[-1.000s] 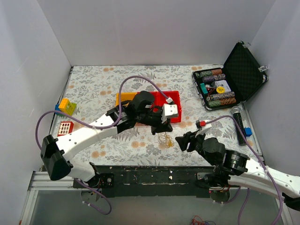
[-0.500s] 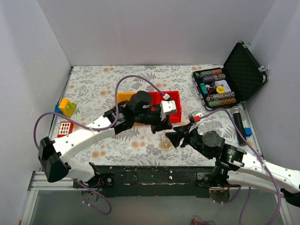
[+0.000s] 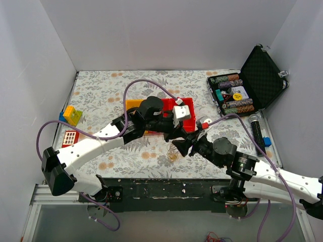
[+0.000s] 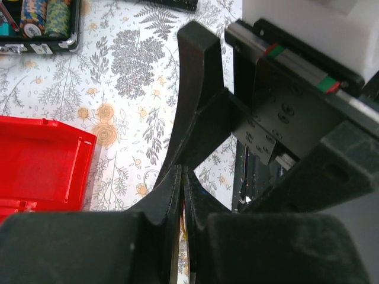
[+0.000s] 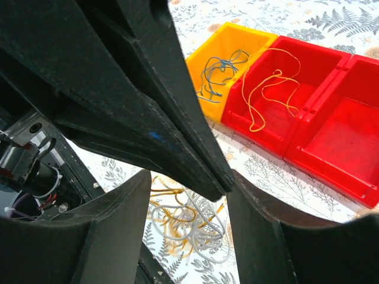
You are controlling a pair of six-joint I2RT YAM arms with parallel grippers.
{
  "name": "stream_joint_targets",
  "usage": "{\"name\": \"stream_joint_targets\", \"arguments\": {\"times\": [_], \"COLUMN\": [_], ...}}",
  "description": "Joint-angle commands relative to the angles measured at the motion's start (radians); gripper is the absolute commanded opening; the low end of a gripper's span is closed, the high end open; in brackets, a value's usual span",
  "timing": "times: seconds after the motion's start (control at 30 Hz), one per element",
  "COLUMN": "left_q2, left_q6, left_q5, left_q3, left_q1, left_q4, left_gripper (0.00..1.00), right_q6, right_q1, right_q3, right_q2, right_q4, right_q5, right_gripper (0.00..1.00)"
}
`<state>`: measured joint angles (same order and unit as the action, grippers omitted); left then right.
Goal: Untangle the cables
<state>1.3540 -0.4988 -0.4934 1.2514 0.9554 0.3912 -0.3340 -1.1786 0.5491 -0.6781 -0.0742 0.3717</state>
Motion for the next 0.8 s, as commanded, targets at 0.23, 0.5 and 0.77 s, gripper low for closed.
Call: {"name": "stream_joint_targets", "arguments": {"times": [0.23,0.5,0.77], "left_q2": [-0.001,0.007,0.014], "left_q6": [-0.061,-0.152,-0.159], "left_q5": [-0.062,-0.128,-0.117], "left_q3": [0.124,0.196,0.310], "left_q1": [-0.004,-0.004,-0.006], "left_q4": [-0.018,-0.038,-0.035], "left_gripper": [0.00,0.00,0.00], "right_q6": [0.026,0.047,-0.028], "right_q1": [-0.003,-0.001,0.007], "right_q3": [0.054,0.081,-0.020], "right_q2": [-0.093,-0.193,-0.221], "right_q4": [-0.157,-0.191,-0.185], "right_q5": [0.027,0.015,-0.010], "right_gripper": [0.55,0.44,0.27]}}
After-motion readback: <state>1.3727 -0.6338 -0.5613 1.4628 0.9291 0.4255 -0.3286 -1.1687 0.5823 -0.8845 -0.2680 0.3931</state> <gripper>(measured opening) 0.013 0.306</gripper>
